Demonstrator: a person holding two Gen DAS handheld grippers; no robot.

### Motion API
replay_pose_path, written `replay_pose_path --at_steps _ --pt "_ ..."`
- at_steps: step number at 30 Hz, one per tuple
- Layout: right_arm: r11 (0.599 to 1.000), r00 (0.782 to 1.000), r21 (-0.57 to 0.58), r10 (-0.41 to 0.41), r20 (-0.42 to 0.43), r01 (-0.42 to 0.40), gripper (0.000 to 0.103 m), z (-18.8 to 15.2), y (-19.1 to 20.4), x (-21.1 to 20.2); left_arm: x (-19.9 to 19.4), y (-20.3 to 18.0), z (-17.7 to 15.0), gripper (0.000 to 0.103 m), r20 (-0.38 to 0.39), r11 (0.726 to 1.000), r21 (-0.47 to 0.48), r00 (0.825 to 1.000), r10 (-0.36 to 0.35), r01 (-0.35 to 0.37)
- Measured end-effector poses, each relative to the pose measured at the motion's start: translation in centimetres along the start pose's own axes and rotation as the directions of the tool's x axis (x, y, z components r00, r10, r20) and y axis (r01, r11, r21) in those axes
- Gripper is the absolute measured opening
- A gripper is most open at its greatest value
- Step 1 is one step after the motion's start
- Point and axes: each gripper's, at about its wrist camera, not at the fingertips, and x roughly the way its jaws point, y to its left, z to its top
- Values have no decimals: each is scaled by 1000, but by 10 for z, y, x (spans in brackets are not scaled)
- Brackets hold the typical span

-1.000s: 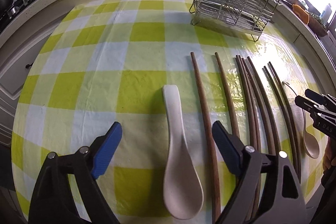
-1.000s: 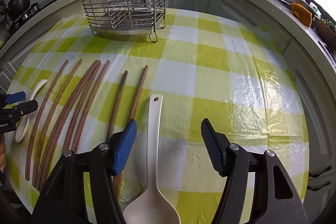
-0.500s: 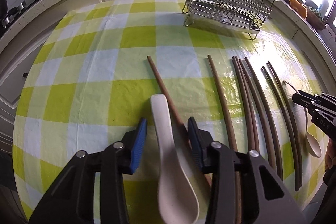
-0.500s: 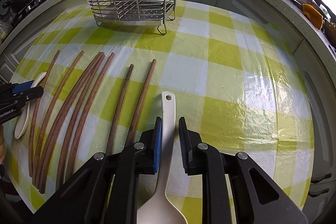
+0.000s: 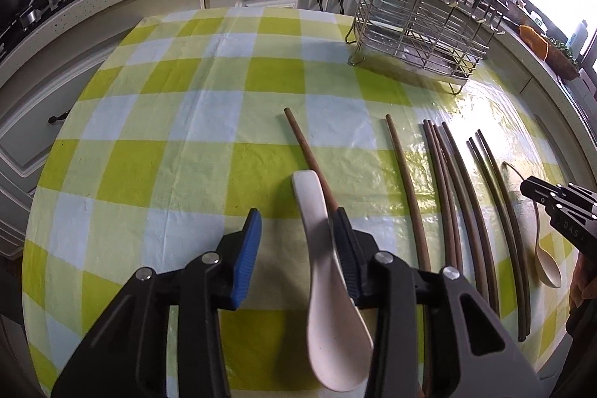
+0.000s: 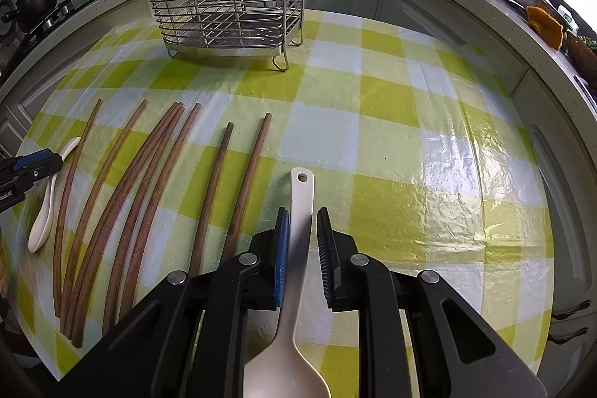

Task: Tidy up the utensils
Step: 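Close the left tool on the soup spoon handle while the right tool grips the ladle handle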

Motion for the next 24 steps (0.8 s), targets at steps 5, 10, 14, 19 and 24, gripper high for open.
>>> replay_pose_path --at_steps 5,10,14,19,24 --pt "1000 1000 7 -3 13 2 18 1 0 -4 9 -4 -1 25 -6 999 8 999 35 -35" --pt "1000 1000 15 -5 18 5 18 0 -1 -4 14 -15 4 24 5 999 37 1000 3 -3" --pt "1000 1000 15 -3 22 3 18 -1 -1 -6 16 -30 5 24 9 997 77 1000 -20 20" --pt "1000 1000 14 -7 20 6 18 -1 -3 -7 16 -27 4 22 12 998 63 1000 -7 7" --pt "1000 1000 0 -6 19 6 15 0 -2 -4 15 -20 5 15 9 998 63 1000 -20 20"
